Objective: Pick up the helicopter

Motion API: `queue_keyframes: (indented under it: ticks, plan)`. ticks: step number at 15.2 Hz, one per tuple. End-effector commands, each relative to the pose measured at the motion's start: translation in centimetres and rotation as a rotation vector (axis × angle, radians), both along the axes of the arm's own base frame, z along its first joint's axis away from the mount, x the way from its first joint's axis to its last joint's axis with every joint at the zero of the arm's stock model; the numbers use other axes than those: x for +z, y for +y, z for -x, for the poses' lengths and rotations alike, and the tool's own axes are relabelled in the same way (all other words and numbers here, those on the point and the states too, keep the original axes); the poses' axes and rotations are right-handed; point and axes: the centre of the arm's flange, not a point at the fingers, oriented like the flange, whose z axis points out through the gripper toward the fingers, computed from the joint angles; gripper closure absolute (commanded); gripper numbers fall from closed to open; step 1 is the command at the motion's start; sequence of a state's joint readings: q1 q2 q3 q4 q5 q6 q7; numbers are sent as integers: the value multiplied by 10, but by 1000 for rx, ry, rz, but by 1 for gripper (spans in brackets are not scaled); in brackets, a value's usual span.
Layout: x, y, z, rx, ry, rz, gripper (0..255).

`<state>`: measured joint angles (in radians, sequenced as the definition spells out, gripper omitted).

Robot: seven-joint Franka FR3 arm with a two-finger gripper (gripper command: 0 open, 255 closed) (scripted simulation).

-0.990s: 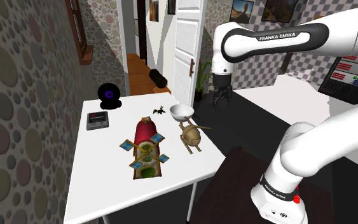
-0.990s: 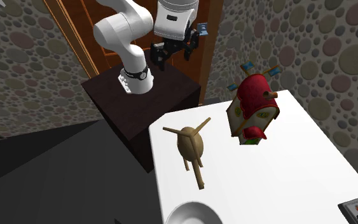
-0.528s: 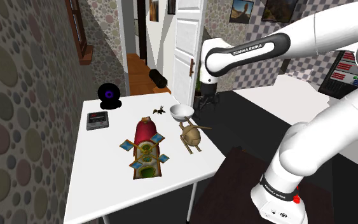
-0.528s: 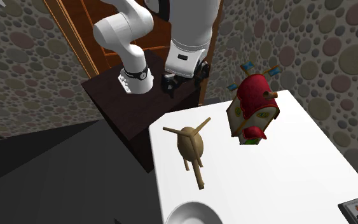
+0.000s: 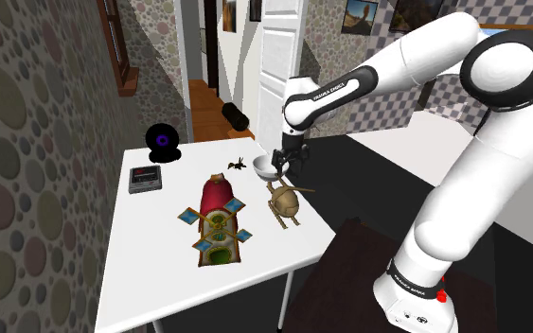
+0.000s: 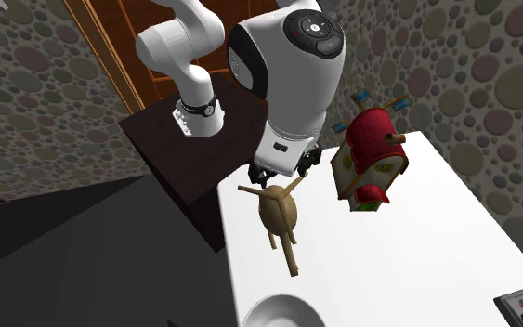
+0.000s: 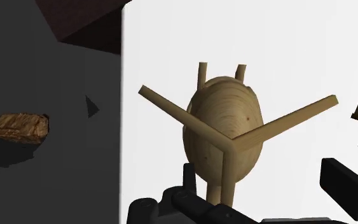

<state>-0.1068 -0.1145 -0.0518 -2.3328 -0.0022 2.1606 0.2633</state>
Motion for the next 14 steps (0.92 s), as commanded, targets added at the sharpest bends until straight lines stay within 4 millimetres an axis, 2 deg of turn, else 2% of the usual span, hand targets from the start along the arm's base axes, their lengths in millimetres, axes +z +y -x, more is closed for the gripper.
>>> queue_keyframes:
  ticks: [1,5,6,13,14]
  plan:
    - [-14,-11,-16,-31,-15,11,0]
    - [-43,-32,-49,-90,-42,30,0]
    - [-43,-33,-50,-92,-42,31,0]
    - [-83,-33,-50,-92,-42,31,0]
    - [-83,-33,-50,-92,-42,31,0]
